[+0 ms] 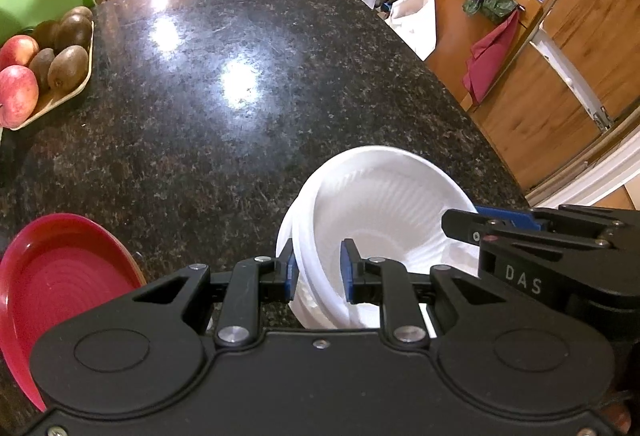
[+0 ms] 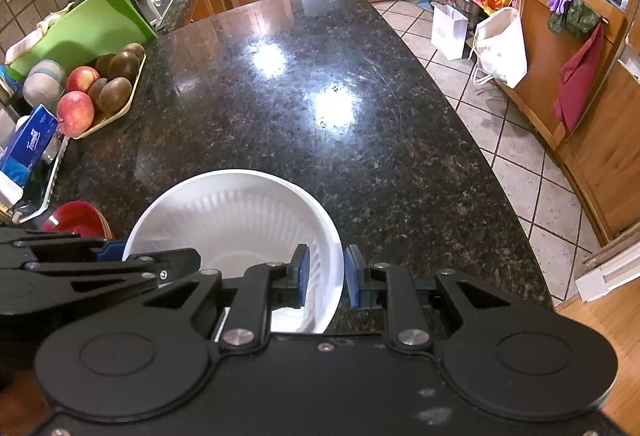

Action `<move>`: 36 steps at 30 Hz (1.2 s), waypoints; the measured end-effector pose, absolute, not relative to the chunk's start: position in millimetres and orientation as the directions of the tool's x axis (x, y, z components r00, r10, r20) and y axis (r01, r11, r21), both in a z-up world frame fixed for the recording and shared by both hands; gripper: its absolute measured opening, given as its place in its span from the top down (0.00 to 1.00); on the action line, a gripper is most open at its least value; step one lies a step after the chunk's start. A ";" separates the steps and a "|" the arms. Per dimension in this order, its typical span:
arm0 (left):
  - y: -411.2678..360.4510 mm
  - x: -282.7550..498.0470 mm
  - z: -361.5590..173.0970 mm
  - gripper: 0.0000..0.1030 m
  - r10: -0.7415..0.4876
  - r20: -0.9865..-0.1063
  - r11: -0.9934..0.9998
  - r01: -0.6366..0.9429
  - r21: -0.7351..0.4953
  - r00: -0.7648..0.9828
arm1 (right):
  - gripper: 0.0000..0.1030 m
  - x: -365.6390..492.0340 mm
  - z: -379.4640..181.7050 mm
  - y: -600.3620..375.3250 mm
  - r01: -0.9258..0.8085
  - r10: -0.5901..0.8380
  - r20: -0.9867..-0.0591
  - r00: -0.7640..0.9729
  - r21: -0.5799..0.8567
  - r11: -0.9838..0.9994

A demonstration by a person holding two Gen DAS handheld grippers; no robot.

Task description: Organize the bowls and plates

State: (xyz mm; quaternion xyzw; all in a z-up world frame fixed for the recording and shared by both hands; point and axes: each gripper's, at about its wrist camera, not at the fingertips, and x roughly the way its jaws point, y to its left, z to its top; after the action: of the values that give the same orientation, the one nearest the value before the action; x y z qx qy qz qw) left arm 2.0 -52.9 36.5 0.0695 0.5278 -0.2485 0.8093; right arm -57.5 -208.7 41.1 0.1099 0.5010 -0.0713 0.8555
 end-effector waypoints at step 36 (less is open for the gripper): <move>-26.9 -7.1 46.0 0.72 -0.306 -0.897 0.895 0.417 -0.157 0.320 | 0.73 -66.9 54.2 -200.6 0.199 0.015 -0.853 0.521 0.138 0.970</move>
State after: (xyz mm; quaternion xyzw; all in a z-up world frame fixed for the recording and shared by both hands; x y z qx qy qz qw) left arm -7.1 -26.9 46.0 0.0516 0.5391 -0.2228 0.8106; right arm -66.9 -200.6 54.2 0.1098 0.4865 -0.0532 0.8651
